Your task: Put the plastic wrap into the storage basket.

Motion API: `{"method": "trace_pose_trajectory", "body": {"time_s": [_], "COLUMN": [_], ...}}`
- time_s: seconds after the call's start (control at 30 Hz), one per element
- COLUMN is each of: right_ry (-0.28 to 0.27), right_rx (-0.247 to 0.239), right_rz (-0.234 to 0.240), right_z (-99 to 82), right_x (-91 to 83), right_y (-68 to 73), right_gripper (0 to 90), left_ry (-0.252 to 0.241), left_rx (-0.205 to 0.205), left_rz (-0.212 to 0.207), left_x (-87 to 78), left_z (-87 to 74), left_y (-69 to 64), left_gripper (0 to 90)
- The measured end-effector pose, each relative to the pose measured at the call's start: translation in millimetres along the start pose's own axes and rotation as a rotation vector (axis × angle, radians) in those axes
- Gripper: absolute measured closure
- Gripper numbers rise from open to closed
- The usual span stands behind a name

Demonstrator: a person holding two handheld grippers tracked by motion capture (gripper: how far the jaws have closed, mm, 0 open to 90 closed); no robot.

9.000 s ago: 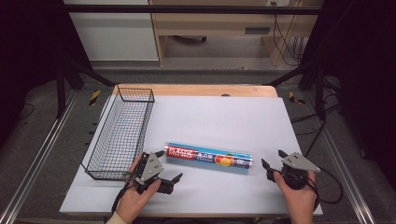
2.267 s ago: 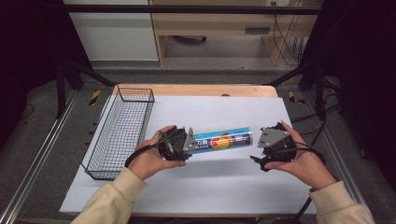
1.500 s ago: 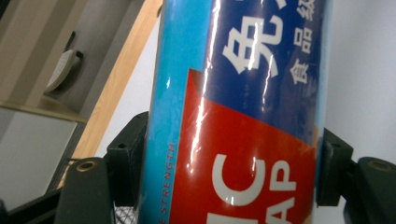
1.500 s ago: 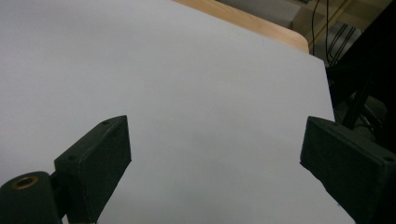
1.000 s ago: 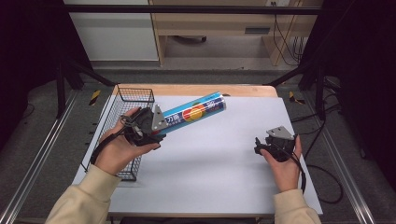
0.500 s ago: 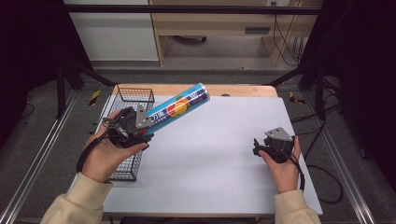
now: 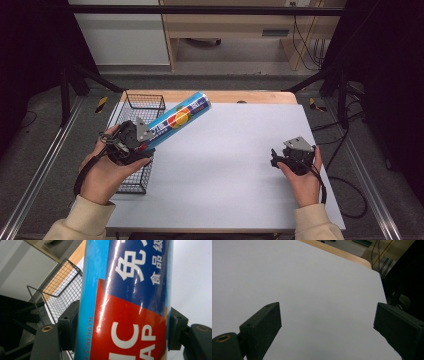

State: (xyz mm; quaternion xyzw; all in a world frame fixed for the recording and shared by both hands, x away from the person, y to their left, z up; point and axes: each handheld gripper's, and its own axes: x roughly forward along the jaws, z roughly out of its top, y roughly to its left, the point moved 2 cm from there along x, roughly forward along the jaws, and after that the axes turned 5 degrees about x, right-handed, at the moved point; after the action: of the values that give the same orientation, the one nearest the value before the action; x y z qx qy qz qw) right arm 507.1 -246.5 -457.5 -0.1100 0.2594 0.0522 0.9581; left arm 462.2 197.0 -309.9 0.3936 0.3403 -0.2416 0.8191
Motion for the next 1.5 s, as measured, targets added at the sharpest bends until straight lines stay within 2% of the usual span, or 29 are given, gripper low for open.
{"method": "trace_pose_trajectory", "body": {"time_s": [0.1,0.37,0.5,0.63,0.77,0.97,1.1,1.27,1.4,1.5], "right_ry": [0.009,-0.001,-0.005,-0.016,-0.018,-0.015,-0.008,-0.001,-0.002,-0.002], "right_rx": [0.019,0.006,0.003,0.027,0.031,0.029,0.027,0.027,0.02,0.025], "right_rz": [-0.033,-0.02,-0.018,-0.014,-0.006,0.002,-0.002,0.0,0.006,0.008], "right_z": [-0.4,1.2,1.8,3.3,3.4,3.3,2.9,2.7,3.1,3.2], "right_x": [0.2,-1.7,-2.2,-4.4,-4.9,-4.3,-3.2,-2.7,-1.5,-1.8], "right_y": [0.4,4.2,3.6,2.2,2.5,3.2,3.7,4.9,5.5,6.2], "right_gripper": [7.7,7.6,7.6,7.7,7.6,7.8,8.0,8.4,9.1,9.1], "left_ry": [0.012,0.082,0.108,0.155,0.193,0.253,0.276,0.297,0.289,0.299], "left_rx": [-0.025,-0.083,-0.126,-0.17,-0.225,-0.288,-0.338,-0.353,-0.376,-0.373], "left_rz": [-0.006,0.012,0.011,0.029,0.036,0.07,0.063,0.048,0.023,0.026], "left_x": [3.7,10.5,11.4,10.4,7.8,6.2,10.7,19.1,26.9,30.8], "left_z": [-4.3,-22.1,-33.0,-41.6,-48.9,-60.1,-68.9,-74.6,-75.5,-75.4], "left_y": [2.1,5.7,7.2,10.2,14.7,18.5,19.0,17.8,16.6,16.5], "left_gripper": [30.3,30.4,30.6,30.7,30.8,31.0,31.1,31.1,31.2,31.3]}}
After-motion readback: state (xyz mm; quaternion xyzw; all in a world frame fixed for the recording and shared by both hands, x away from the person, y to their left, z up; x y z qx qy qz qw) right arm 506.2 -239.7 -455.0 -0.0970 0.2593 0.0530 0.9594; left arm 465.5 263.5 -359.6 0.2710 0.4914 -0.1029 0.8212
